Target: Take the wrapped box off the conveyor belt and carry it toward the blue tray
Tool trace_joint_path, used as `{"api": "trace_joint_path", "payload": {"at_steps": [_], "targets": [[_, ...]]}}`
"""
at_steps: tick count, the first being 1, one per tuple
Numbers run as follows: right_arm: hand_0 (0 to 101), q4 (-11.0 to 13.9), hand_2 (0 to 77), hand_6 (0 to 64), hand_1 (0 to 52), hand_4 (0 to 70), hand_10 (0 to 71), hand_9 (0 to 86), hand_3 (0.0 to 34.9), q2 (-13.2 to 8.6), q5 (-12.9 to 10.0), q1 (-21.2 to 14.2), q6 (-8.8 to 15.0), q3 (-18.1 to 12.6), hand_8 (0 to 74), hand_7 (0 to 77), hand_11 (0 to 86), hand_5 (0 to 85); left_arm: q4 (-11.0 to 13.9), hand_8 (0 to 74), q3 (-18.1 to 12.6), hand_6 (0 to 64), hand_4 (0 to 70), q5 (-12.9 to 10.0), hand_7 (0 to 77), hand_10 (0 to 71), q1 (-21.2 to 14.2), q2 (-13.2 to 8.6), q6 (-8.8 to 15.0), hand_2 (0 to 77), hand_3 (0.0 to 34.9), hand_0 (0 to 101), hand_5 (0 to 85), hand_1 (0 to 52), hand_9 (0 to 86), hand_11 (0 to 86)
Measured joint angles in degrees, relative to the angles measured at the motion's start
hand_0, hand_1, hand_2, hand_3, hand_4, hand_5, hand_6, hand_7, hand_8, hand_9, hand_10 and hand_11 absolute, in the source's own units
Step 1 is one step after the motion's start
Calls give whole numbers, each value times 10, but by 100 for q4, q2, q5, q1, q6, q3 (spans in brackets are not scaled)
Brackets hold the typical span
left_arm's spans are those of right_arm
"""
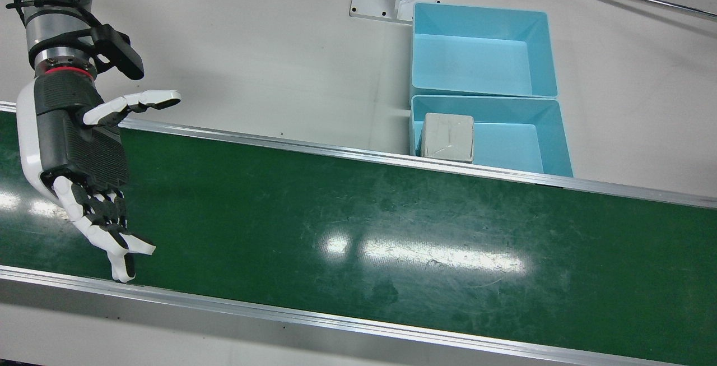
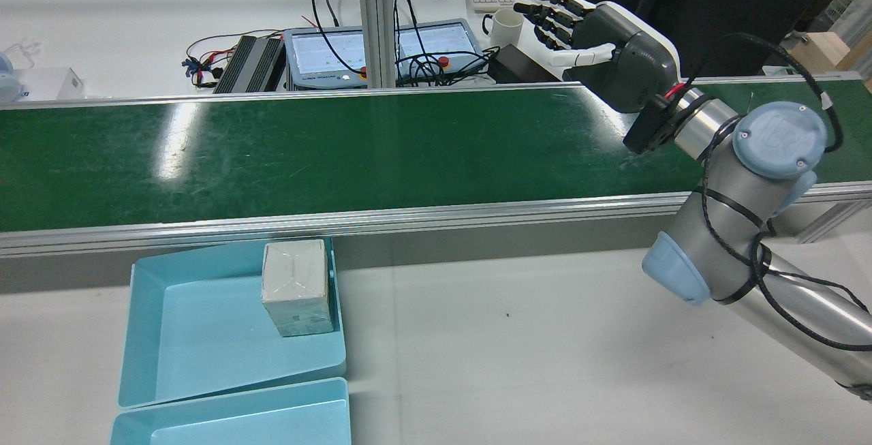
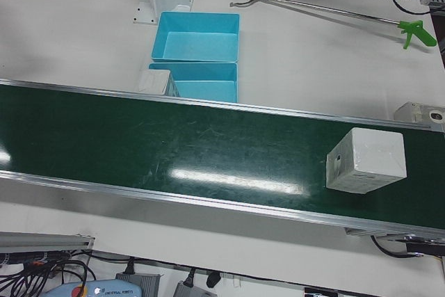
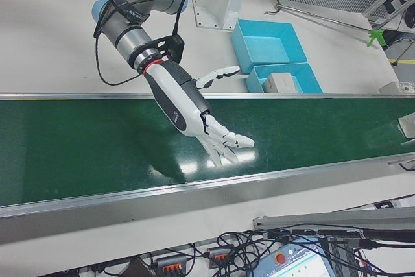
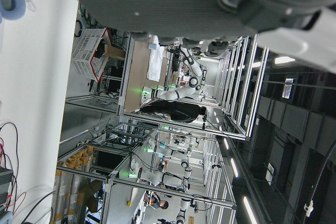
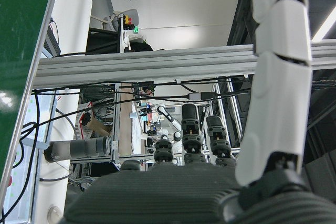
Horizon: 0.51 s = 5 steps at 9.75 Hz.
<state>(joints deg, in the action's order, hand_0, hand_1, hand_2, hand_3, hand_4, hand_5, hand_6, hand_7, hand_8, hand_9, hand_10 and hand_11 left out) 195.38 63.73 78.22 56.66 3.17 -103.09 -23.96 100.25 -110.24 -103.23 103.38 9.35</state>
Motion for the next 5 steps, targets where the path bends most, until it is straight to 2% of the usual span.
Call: {"api": "trace_joint_path", "payload": {"at_steps": [1, 4, 5], "targets": [[466, 0, 136, 60, 131, 93, 0, 76, 71, 0, 2, 7, 0, -9, 55, 196, 11, 136, 0, 5, 0, 5, 5, 0, 5, 0, 0, 0, 0, 5, 0, 0, 11, 0, 5, 5], [465, 2, 125, 55, 131, 93, 0, 76, 73, 0, 6, 25, 0, -29, 55, 196, 11, 136, 0, 5, 0, 0, 5, 0, 5, 5, 0, 0, 0, 11, 0, 0, 11, 0, 0, 0], [465, 3, 104, 60, 104, 93, 0, 76, 91, 2, 6, 30, 0, -36, 55, 196, 11, 136, 0, 5, 0, 5, 5, 0, 5, 5, 0, 0, 0, 5, 0, 0, 11, 0, 0, 5]]}}
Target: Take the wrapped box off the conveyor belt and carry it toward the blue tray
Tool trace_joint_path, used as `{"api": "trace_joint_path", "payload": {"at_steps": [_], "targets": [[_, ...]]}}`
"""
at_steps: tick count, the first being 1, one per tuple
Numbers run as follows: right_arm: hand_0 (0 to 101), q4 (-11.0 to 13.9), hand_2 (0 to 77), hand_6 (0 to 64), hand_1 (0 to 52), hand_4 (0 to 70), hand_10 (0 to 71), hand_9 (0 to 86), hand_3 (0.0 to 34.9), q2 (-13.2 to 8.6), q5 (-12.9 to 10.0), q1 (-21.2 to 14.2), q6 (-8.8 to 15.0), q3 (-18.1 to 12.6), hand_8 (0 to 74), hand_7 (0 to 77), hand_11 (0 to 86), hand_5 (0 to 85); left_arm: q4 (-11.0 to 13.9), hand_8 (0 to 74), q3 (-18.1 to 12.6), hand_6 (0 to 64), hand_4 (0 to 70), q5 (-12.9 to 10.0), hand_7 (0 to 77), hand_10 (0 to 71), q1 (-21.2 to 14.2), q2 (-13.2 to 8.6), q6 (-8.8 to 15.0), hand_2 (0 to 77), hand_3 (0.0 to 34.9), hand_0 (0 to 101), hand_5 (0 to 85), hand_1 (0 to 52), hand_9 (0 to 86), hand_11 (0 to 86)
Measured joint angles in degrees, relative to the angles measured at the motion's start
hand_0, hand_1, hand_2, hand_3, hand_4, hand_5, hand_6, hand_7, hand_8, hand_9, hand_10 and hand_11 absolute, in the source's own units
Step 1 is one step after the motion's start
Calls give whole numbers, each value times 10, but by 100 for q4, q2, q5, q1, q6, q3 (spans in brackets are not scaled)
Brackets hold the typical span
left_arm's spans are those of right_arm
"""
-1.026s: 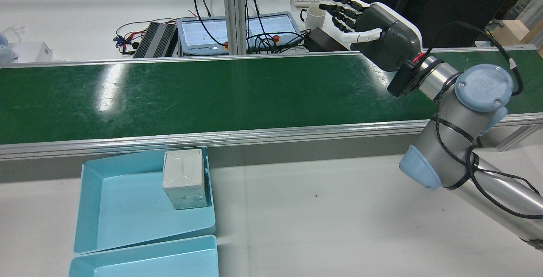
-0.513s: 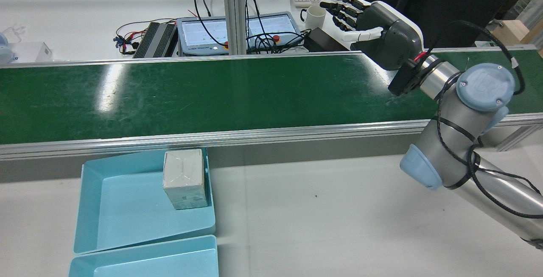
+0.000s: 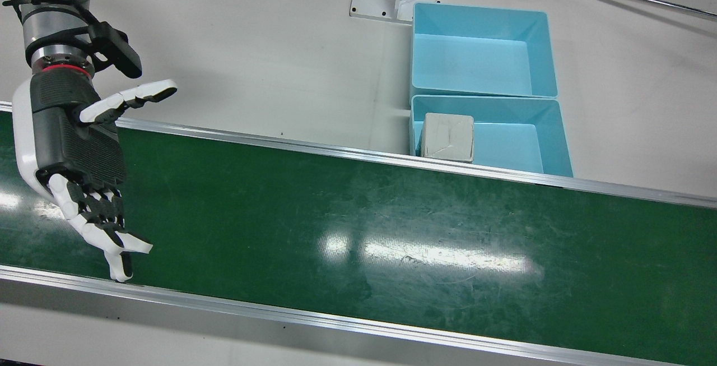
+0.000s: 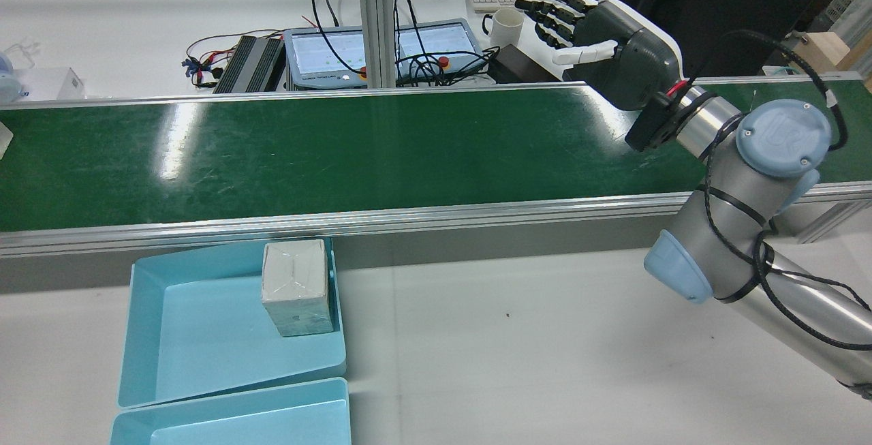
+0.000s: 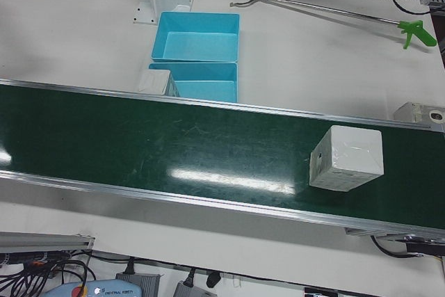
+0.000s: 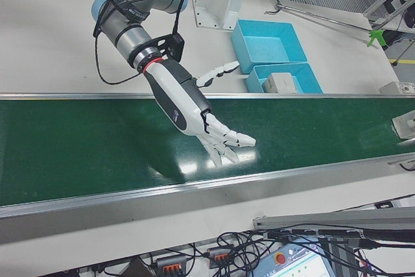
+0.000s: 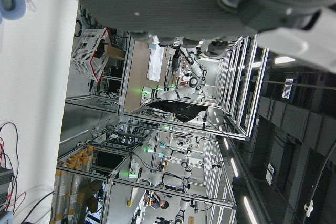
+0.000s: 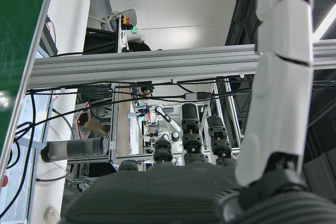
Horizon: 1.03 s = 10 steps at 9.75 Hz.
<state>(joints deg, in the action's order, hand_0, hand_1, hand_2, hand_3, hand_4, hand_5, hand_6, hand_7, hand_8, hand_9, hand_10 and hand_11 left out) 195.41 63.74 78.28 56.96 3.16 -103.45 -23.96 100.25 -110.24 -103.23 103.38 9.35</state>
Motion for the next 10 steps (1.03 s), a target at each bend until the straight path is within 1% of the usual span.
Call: {"api": "trace_joint_path", "payload": {"at_steps": [3, 4, 6, 10], "targets": [[465, -2, 114, 60, 115, 93, 0, 76, 91, -3, 1, 11, 0, 0, 55, 196, 11, 136, 0, 5, 0, 0, 5, 0, 5, 5, 0, 0, 0, 5, 0, 0, 11, 0, 5, 5], [465, -3, 114, 60, 115, 93, 0, 76, 76, -7, 0, 20, 0, 7, 55, 202, 11, 136, 0, 5, 0, 5, 5, 0, 5, 5, 0, 0, 0, 5, 0, 0, 11, 0, 0, 0], [463, -1, 114, 71, 115, 104, 0, 76, 75, -10, 2, 35, 5, 17, 65, 213, 11, 142, 0, 5, 0, 5, 5, 0, 5, 5, 0, 0, 0, 11, 0, 0, 11, 0, 0, 5], [465, 5, 114, 65, 115, 115, 0, 76, 76, -14, -5, 26, 9, 52, 65, 218, 11, 147, 0, 5, 0, 5, 5, 0, 5, 5, 0, 0, 0, 5, 0, 0, 11, 0, 0, 5]]}}
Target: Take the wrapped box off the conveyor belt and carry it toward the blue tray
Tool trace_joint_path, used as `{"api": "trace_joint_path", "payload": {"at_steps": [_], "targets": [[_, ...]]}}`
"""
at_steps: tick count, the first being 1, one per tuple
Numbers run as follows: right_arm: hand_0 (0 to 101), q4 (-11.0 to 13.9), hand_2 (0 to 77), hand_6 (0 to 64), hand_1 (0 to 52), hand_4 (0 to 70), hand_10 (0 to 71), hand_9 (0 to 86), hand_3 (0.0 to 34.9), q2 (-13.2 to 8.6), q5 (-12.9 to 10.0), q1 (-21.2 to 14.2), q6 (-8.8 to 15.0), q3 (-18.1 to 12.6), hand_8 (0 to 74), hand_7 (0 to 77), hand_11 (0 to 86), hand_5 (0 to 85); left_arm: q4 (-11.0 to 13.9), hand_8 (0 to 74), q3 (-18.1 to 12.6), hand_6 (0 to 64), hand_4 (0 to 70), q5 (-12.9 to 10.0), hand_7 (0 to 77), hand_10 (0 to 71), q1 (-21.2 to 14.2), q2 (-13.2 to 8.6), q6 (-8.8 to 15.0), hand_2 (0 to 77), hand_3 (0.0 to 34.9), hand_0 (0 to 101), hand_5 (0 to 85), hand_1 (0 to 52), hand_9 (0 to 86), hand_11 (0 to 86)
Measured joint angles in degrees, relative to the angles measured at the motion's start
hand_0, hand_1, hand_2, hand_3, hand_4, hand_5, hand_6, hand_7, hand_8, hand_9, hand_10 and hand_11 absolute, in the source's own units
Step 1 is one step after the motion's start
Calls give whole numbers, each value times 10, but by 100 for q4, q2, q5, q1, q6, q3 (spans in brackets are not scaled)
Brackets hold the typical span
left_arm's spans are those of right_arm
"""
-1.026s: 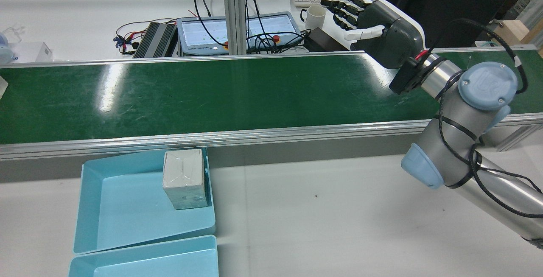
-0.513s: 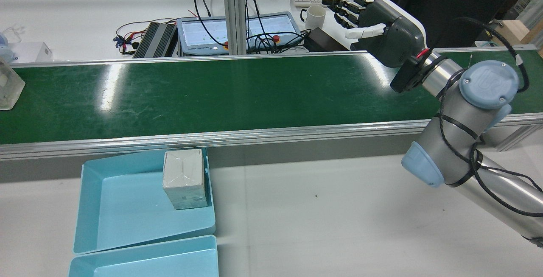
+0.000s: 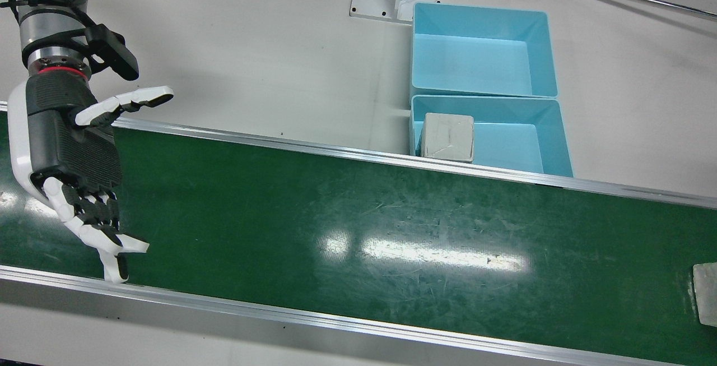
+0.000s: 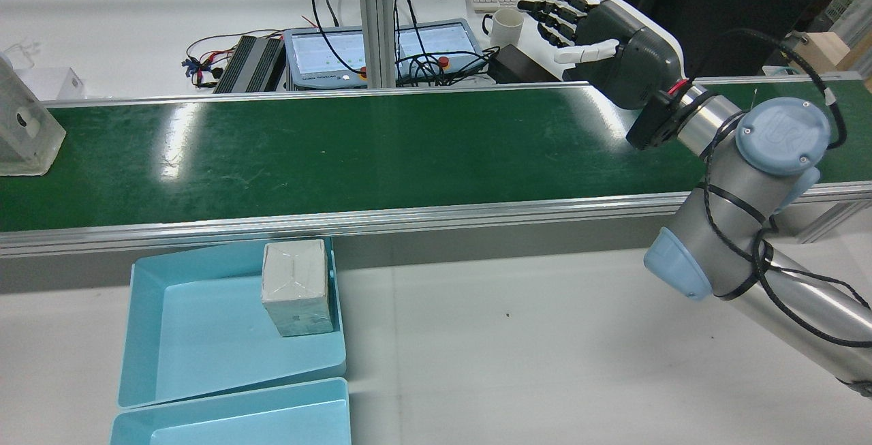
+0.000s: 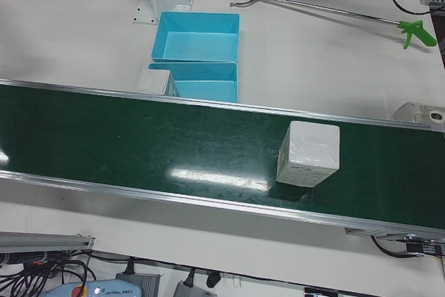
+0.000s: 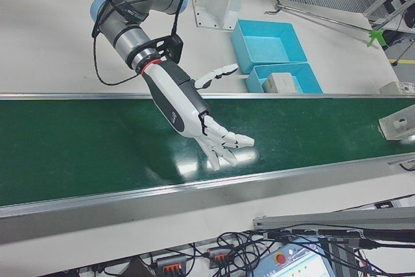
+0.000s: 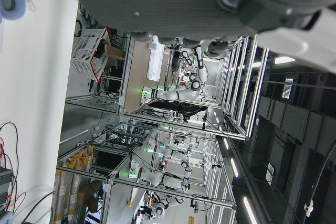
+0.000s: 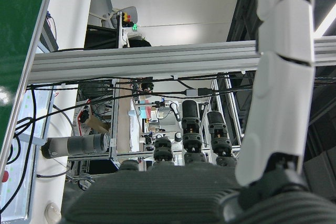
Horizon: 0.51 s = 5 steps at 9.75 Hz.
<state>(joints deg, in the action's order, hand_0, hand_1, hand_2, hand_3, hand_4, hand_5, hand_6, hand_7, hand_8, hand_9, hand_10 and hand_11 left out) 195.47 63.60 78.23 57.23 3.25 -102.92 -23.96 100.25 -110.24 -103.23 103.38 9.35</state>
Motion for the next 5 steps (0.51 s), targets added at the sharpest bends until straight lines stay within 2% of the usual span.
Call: {"api": "trace_joint_path", "payload": {"at_steps": [5], "targets": [[465, 7, 120, 71, 115, 98, 0, 76, 78, -4, -9, -8, 0, 30, 65, 218, 11, 147, 0, 5, 0, 0, 5, 0, 5, 5, 0, 0, 0, 11, 0, 0, 11, 0, 0, 5]]}}
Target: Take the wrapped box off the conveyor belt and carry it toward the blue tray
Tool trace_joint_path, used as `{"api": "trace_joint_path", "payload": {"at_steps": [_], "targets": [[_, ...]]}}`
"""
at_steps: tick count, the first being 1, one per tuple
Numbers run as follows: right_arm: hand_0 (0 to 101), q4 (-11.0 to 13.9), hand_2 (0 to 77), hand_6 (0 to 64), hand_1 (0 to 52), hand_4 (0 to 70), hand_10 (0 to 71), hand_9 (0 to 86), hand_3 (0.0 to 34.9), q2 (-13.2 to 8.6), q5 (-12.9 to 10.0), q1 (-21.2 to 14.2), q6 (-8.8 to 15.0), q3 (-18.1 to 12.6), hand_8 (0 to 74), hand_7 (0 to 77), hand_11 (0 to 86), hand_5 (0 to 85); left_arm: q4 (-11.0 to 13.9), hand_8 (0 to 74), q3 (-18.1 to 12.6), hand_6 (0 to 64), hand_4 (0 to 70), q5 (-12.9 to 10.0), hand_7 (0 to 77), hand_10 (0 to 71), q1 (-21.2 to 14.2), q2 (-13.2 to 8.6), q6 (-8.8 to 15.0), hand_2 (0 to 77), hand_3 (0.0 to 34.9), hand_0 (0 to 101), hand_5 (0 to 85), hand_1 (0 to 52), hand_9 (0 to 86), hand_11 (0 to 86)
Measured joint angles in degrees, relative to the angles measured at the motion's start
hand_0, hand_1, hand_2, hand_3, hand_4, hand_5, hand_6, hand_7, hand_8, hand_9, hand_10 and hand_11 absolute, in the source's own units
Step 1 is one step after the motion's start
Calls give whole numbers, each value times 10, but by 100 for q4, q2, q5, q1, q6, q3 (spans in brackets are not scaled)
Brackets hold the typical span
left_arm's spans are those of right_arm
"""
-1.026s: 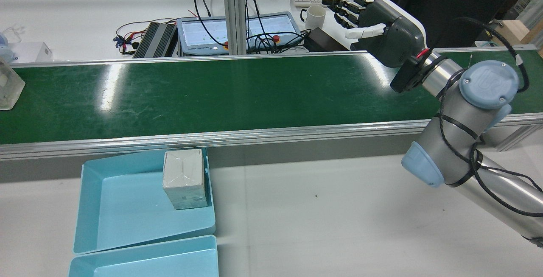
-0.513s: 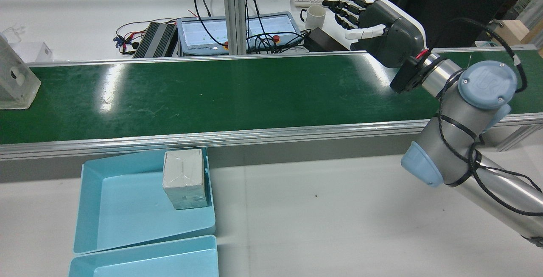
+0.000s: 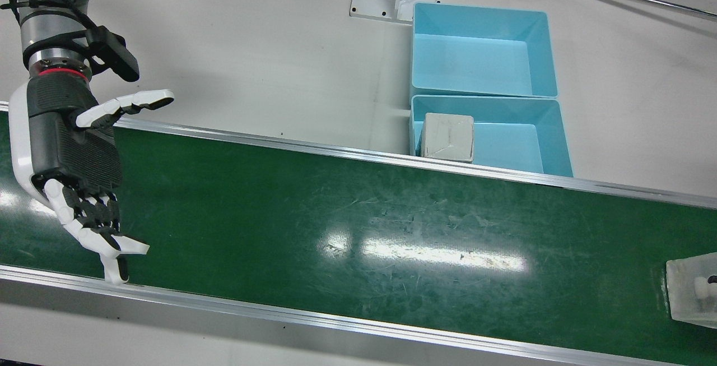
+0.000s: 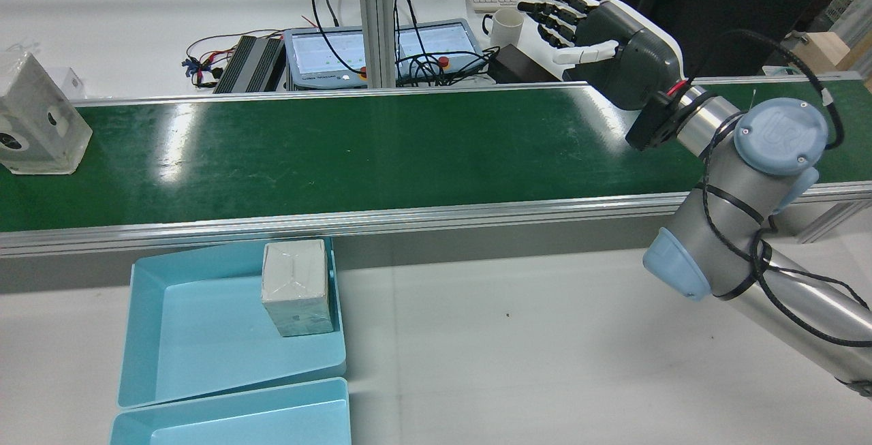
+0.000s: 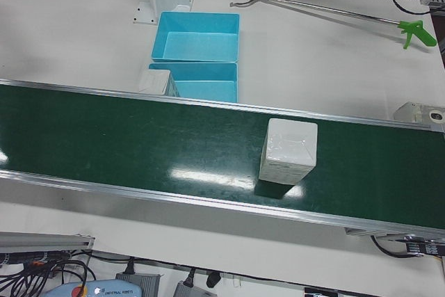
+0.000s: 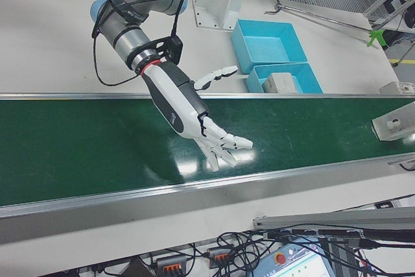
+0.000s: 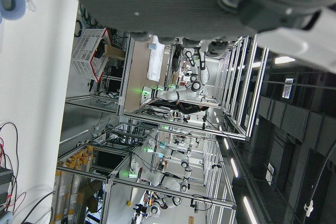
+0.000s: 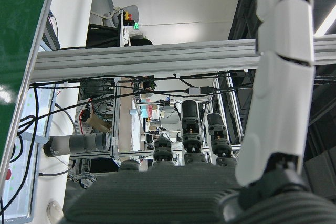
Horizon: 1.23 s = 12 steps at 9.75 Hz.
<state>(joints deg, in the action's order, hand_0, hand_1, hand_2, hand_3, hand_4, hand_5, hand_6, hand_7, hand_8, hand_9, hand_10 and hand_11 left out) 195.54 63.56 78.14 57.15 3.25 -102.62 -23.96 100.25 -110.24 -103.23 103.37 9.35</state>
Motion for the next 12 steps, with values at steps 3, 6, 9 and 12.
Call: {"api": "trace_joint_path", "payload": {"at_steps": [3, 6, 9, 12], "targets": [[464, 2, 120, 71, 115, 98, 0, 76, 77, 6, -1, 5, 0, -10, 65, 218, 11, 147, 0, 5, 0, 5, 5, 0, 5, 5, 0, 0, 0, 5, 0, 0, 11, 0, 0, 5], [463, 2, 120, 71, 115, 98, 0, 76, 76, 5, -1, 2, 0, -22, 65, 218, 11, 147, 0, 5, 0, 5, 5, 0, 5, 5, 0, 0, 0, 11, 0, 0, 11, 0, 0, 5], [464, 2, 120, 71, 115, 98, 0, 76, 75, 6, -1, 4, 0, -13, 65, 218, 11, 147, 0, 5, 0, 0, 0, 0, 5, 0, 0, 0, 0, 5, 0, 0, 11, 0, 5, 5], [463, 23, 125, 65, 125, 109, 0, 76, 82, -35, -1, -61, 8, 48, 65, 224, 11, 147, 0, 5, 0, 0, 5, 0, 5, 5, 0, 0, 0, 5, 0, 0, 11, 0, 0, 0]]}}
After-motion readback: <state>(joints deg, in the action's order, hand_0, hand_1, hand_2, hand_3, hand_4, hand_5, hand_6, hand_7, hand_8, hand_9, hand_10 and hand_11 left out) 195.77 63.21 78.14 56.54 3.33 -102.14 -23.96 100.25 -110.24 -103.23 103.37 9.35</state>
